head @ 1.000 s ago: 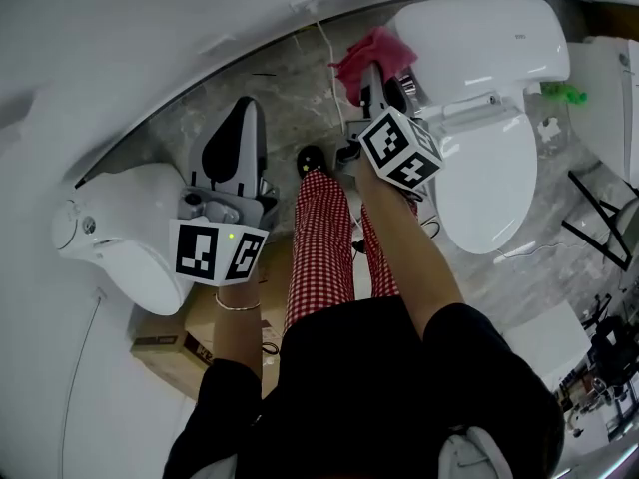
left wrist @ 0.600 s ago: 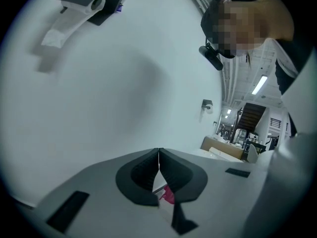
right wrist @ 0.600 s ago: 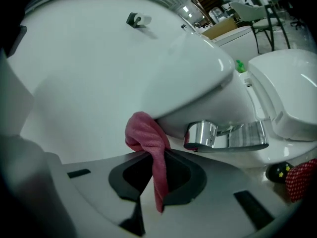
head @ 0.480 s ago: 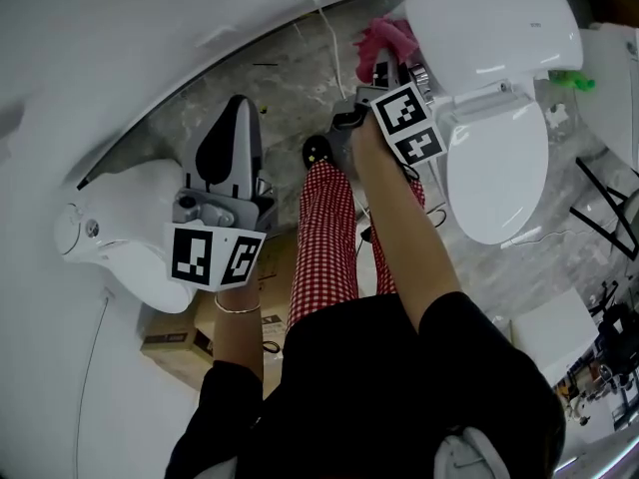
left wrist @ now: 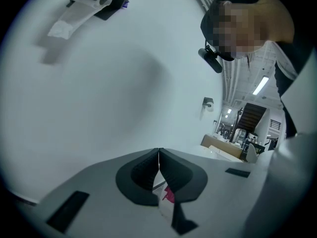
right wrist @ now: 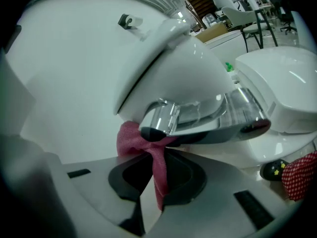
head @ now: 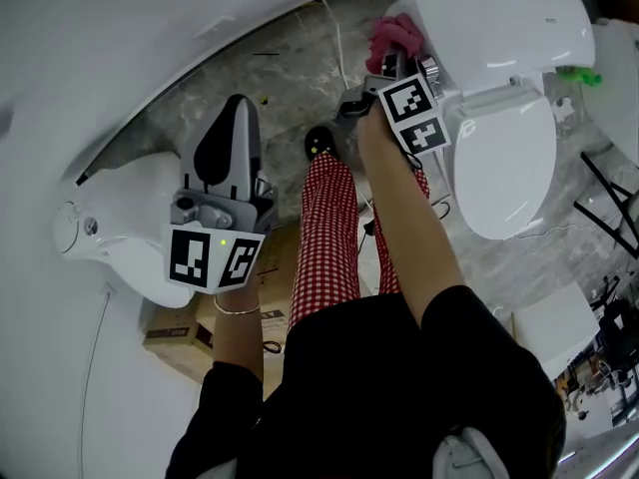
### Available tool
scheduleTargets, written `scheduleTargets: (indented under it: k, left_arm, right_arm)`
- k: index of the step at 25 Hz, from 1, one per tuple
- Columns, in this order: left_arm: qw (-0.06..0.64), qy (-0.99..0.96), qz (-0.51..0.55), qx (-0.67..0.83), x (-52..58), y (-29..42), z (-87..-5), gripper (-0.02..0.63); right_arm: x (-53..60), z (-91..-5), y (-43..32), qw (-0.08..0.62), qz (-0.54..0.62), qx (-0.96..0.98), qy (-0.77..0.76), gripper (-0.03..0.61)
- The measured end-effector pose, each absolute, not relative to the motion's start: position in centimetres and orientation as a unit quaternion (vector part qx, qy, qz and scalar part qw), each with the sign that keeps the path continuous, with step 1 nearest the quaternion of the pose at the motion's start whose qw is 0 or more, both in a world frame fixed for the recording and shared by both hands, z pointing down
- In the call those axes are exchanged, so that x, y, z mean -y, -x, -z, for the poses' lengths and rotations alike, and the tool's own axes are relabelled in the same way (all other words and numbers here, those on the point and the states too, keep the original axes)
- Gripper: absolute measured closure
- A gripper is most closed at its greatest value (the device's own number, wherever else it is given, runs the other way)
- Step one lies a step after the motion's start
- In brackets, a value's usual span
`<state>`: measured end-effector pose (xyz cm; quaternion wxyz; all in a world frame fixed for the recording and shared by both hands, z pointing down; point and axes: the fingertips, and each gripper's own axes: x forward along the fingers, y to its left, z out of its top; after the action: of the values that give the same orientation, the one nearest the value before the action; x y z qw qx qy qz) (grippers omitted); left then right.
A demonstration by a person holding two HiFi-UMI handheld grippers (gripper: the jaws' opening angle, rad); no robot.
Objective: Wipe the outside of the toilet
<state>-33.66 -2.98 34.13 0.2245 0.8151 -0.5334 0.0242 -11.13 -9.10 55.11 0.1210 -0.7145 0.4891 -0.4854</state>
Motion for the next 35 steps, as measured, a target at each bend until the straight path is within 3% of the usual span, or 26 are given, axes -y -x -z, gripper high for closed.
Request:
scheduleTargets:
  k: [35]
  left_arm:
    - [0.230, -0.819, -0.045, 0.524, 3.1, 35.9, -38.4, 0.603]
  right_arm:
    - [7.1, -68.7, 11.4, 0.022, 0.509, -0.439, 0.740, 0.518]
